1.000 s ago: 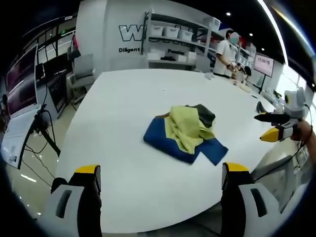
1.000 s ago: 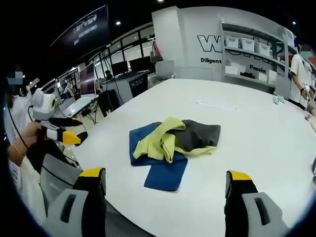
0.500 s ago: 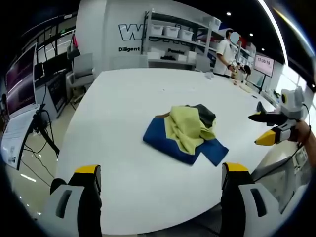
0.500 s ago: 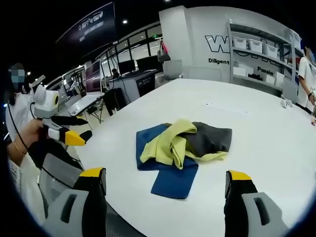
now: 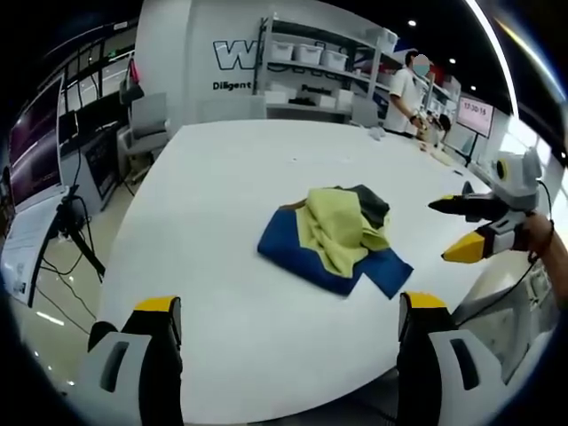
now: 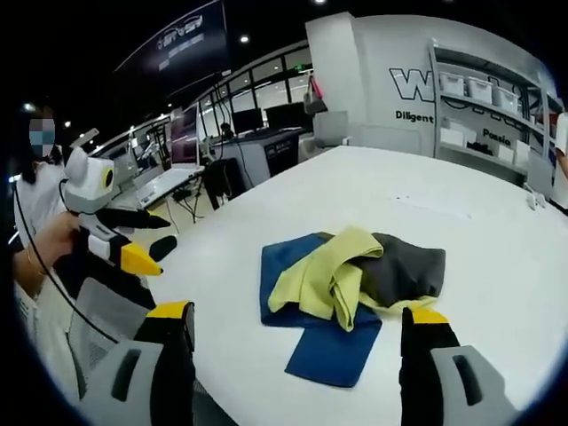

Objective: Fold the garment on the visible template until the final outline fits inside the template.

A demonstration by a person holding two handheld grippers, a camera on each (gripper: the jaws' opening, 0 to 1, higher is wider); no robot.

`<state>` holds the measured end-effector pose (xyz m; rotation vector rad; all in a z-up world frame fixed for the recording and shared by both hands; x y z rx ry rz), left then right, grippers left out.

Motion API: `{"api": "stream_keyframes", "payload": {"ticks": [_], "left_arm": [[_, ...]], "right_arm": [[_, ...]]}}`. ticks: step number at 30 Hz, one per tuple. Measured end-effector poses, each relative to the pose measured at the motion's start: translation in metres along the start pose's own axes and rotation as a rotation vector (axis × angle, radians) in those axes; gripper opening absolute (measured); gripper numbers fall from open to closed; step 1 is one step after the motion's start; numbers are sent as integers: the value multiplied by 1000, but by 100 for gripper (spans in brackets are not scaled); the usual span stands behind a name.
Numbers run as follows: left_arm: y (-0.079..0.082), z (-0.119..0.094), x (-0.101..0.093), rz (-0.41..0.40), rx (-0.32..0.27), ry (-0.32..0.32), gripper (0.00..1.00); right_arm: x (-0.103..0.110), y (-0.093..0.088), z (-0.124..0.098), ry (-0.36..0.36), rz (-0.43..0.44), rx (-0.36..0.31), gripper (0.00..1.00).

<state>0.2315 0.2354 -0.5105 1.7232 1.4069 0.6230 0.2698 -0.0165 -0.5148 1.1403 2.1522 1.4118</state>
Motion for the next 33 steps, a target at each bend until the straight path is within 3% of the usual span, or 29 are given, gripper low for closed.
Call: {"api": "stream_keyframes", "payload": {"ticks": [20,33], "left_arm": [[0,8,5,-20,4,-11,97],[-3,9,11,-27,11,-4,98]], "right_arm": [[23,-4,63,155,-58,41,85],[32,1,116,224,-118,27,69]]}}
Point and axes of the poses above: the point that each gripper's makers call its tool centre point, and the gripper's own axes: z roughly forward along the fingers, x roughly to its left, y roughly out of its top, the point moved 6 cm from there along -z, roughly backward along the fingers, and after that the axes turned 6 degrees about -x, right-handed, at the moved point
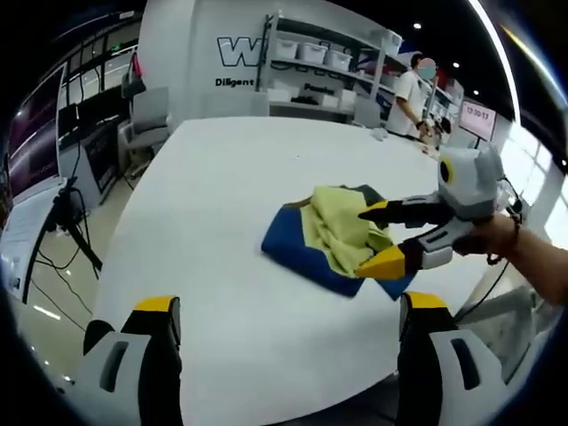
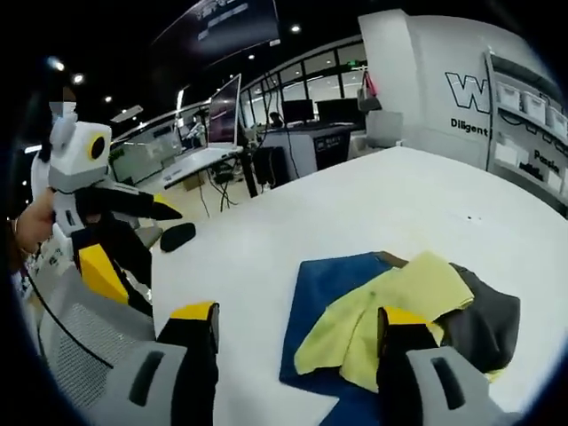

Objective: Fold the garment on the visible template until the final outline fits inside the template.

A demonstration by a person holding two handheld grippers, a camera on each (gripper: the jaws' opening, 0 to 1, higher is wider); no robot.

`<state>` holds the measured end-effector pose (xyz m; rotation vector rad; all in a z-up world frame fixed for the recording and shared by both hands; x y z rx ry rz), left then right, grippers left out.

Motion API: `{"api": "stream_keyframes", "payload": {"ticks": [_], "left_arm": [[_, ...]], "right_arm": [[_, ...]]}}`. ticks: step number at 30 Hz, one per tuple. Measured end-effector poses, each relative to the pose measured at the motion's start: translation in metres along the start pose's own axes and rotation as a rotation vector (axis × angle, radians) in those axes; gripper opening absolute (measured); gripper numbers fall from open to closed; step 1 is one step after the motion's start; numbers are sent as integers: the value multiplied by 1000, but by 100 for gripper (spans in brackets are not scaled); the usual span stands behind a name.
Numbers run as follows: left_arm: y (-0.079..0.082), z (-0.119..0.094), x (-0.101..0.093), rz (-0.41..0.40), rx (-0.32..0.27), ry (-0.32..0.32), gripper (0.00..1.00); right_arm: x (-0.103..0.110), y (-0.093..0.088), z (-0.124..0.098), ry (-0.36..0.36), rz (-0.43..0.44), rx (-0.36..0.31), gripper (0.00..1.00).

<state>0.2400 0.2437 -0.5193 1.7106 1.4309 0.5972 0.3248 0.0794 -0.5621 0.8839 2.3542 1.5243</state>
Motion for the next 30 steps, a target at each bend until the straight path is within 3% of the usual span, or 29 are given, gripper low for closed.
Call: {"api": "stream_keyframes", "payload": {"ticks": [7,16,30], "left_arm": [[1,2,6,-10,-1,11,97],[-1,4,8,-19,11,14,97],[-6,4,11,-32,13,22,97]], "right_arm": [[1,-7,29,34,-49,32,64],[-5,-16,61,32,-76,56,47],[-12,-35,77,-26,-96,134,16]]}}
Point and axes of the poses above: the point that each gripper's makers call its tool centre point, and the gripper's own axes: z roughly forward along the fingers, x roughly to its left, y roughly out of its top, the point moved 6 cm from there along -z, roughly backward along the fingers, and after that the axes turned 6 degrees about -x, right-handed, at the moved point
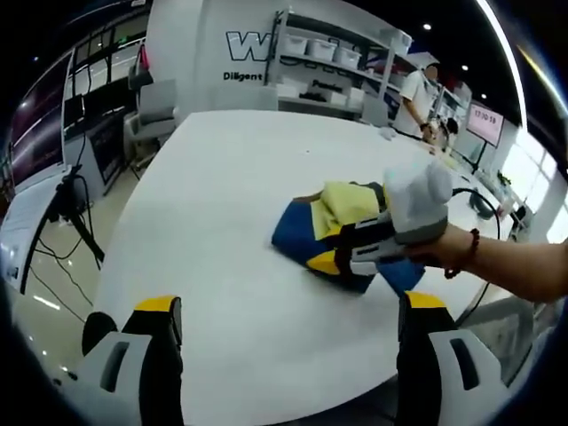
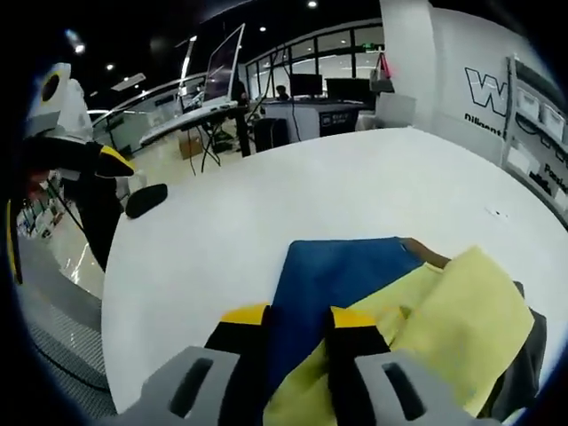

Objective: Fold the garment on the visible template until the final outline fits inside the template.

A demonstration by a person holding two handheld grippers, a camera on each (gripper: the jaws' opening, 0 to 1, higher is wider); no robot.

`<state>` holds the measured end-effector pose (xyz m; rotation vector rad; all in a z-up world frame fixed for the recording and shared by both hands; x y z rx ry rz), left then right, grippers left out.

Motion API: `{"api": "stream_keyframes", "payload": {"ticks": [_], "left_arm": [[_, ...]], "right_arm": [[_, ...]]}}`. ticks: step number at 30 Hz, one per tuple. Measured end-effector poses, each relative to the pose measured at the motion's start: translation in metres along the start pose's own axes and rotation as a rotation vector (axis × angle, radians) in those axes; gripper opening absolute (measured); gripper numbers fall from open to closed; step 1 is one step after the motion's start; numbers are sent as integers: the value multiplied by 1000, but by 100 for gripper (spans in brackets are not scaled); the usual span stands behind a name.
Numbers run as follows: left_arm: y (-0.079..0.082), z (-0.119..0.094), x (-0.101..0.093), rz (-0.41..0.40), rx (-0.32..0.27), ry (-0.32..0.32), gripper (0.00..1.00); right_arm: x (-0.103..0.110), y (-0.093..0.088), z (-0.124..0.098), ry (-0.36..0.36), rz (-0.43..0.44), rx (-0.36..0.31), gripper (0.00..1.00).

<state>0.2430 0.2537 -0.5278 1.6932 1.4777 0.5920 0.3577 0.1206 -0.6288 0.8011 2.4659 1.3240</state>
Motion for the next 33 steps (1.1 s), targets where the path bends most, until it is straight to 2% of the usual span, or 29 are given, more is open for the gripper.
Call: {"api": "stream_keyframes", "payload": {"ticks": [5,8,12,15,24,33], "left_arm": [[-1,0,-1,0,3,-3,97],[0,0,-2,1,1,-3,97],[0,-1,-1,-1,-3,-3,96],[-1,-2,-1,-1,-2,-3,96],[1,0,-6,7,-5,-18,96],[0,4,-12,17,-4,-40,96]], "right_arm": [[-3,0,1,-21,6,7,9],[-5,1,0,-32,28,0,1],[-8,6,-4,-40,57,-14,0],[-8,10,-9,-41,46,-26,0],[-19,29,-38,-66,41,-69,0],[-42,39,-87,-164,47,-109,0]]}}
Point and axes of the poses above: the point that each gripper's makers call its tool centre point, and the gripper's own axes: z roughly forward along the fingers, x roughly to its left, y roughly out of its top, the point moved 6 cm from there along -z, roughly backward along the fingers, and after that the axes turned 6 degrees about -x, right-handed, at the moved point
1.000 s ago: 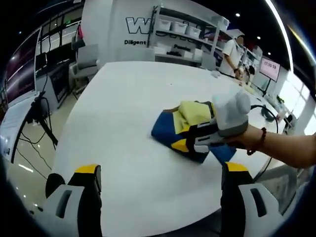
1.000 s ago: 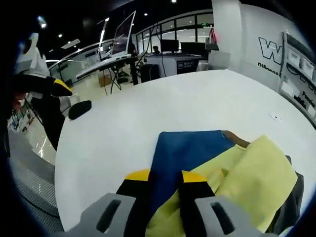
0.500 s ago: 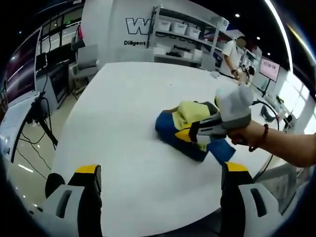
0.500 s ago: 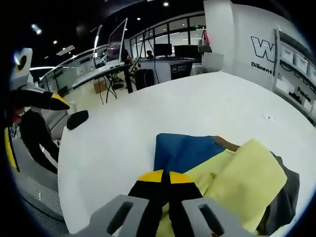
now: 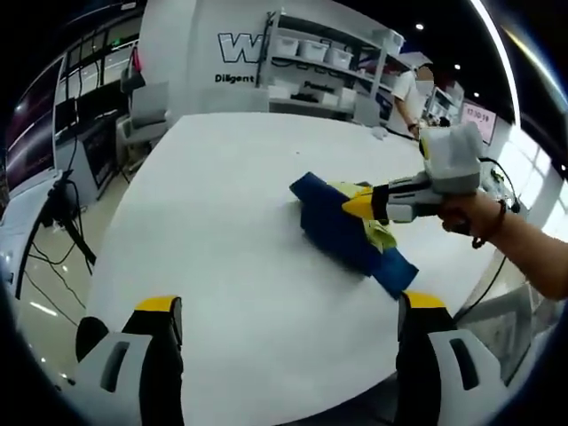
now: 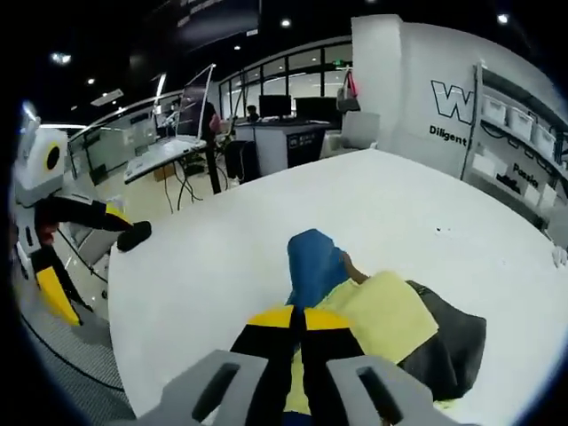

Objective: Fold the garment on the visible template until the final outline fits inside the template.

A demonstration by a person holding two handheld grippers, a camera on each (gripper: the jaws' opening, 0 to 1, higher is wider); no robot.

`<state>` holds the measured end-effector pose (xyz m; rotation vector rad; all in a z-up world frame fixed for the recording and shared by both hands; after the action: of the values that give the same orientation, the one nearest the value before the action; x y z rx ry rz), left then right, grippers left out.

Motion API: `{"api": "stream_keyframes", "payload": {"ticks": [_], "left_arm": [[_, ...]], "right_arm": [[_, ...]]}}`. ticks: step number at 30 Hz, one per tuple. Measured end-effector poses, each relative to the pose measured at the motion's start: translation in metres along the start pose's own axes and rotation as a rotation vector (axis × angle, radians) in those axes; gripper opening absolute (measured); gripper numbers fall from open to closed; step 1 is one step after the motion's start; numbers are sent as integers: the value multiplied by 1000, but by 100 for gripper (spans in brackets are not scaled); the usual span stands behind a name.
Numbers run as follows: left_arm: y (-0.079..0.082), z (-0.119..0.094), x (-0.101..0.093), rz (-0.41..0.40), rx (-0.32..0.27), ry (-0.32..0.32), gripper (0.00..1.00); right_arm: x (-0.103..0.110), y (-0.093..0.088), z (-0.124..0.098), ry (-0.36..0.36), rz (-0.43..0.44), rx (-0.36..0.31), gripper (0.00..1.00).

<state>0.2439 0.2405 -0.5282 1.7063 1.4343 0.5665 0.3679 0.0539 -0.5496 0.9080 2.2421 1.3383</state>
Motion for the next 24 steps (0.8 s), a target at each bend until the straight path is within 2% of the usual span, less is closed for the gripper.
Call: {"api": "stream_keyframes", "payload": {"ticks": [3,18,24], "left_arm": [[1,1,-1,3,0,-4,96],[1,5,-5,12,4,-23,96],[3,8,-7,18,2,-31,95]], "right_arm": [[-13,2,-16,-49,27,-18,0],[-72,-7,-84,-266,80,-23,0],[-92,-17,-101,-336,115,3,0]]}}
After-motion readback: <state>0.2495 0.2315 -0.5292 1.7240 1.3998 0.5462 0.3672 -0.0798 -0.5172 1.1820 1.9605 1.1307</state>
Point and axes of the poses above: the point that each gripper's makers call its tool centre point, and the gripper's own axes: z roughly forward along the fingers, x roughly to its left, y roughly out of its top, the point moved 6 cm from there along -z, roughly backward along the fingers, and after that the axes turned 6 degrees about -x, right-handed, at the moved point
